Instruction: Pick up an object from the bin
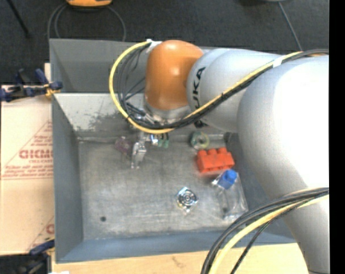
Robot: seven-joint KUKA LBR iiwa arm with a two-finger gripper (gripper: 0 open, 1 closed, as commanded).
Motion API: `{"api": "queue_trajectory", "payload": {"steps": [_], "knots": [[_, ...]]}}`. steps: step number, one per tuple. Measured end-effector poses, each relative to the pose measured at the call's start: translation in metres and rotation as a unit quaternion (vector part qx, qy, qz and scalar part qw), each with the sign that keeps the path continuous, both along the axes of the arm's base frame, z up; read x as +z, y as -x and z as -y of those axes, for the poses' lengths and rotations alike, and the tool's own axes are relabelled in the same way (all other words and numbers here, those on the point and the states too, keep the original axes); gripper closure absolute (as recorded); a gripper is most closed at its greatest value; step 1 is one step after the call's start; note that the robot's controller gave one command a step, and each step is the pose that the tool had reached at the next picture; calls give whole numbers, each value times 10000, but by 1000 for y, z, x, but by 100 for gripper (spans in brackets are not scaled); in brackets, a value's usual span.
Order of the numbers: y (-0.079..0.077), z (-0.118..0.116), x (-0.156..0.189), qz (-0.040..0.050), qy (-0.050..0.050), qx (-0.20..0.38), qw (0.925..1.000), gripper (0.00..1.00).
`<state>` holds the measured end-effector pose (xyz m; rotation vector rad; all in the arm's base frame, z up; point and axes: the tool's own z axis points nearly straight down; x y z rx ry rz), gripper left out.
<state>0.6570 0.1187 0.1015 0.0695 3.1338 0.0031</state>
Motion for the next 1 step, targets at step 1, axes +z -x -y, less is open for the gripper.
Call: {"api": "queue_trajectory", "payload": {"steps": [1], "knots": [[0, 11, -23, -47, -51, -1758, 9844, 0]]}}
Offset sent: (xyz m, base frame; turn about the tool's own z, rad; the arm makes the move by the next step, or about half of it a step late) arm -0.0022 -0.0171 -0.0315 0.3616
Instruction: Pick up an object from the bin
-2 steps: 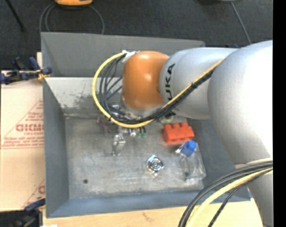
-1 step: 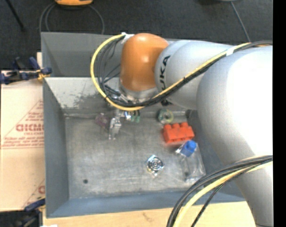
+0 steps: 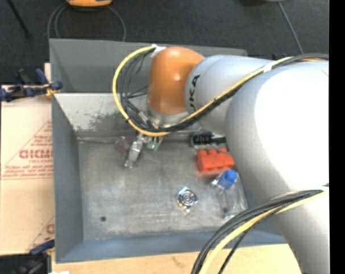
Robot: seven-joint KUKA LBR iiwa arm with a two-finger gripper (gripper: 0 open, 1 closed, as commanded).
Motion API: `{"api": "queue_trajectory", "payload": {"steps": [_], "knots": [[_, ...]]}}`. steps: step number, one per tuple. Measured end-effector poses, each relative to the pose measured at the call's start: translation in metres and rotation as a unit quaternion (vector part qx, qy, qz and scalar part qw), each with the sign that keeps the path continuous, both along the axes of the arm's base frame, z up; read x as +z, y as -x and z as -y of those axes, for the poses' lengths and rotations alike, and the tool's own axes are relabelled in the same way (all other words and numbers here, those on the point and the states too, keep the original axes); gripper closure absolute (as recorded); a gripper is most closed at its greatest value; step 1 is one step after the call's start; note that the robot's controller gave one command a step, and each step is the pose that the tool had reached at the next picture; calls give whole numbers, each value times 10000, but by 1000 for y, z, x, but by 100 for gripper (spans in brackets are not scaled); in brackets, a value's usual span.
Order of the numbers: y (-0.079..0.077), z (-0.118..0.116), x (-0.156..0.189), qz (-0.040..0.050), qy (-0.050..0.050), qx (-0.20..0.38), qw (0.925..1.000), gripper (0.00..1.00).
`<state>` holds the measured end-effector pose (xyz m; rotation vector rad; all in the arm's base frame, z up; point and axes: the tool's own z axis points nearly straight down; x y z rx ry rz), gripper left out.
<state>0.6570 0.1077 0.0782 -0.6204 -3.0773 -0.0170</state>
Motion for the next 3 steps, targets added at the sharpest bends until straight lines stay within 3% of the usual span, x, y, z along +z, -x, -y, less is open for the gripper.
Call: {"api": "queue_trajectory", "payload": {"steps": [1, 2, 3], "knots": [[0, -2, 2, -21, 33, 38, 10000, 0], [-1, 0, 1, 23, 46, 28, 10000, 100], [-4, 1, 62, 53, 42, 29, 10000, 100]]}}
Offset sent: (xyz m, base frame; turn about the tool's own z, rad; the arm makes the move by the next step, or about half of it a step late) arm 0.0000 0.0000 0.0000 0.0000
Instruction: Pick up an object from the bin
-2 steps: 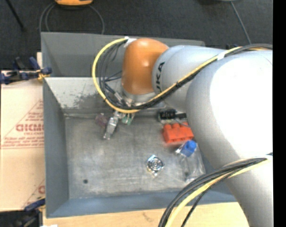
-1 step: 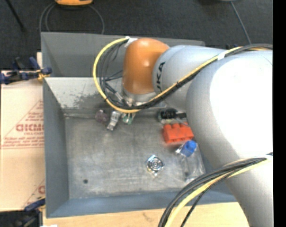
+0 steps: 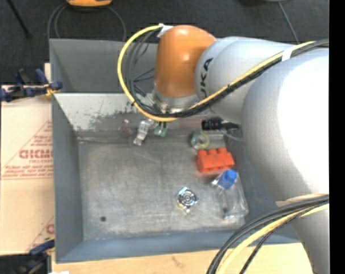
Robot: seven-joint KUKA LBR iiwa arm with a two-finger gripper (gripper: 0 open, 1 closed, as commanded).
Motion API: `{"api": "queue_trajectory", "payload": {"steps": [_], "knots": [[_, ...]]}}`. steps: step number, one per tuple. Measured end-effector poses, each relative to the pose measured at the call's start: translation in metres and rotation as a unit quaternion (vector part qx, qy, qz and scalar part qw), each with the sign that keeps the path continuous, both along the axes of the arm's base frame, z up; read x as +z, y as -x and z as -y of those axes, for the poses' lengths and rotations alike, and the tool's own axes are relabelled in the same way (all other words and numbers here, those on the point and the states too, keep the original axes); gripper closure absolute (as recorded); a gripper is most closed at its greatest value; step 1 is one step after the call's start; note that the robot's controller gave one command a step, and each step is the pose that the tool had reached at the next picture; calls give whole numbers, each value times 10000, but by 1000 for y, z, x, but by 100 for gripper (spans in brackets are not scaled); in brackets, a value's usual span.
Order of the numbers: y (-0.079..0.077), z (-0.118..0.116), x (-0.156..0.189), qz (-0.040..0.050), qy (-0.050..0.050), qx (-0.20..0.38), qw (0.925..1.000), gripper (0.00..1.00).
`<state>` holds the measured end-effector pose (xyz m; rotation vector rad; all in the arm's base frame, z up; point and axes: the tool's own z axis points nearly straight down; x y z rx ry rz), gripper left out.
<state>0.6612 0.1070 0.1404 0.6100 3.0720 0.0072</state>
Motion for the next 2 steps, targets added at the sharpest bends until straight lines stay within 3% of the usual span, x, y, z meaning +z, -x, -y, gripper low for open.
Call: {"api": "queue_trajectory", "payload": {"steps": [1, 2], "knots": [[-3, 1, 49, -2, 1, 3, 10000, 100], [-4, 1, 56, -20, 5, 7, 10000, 100]]}}
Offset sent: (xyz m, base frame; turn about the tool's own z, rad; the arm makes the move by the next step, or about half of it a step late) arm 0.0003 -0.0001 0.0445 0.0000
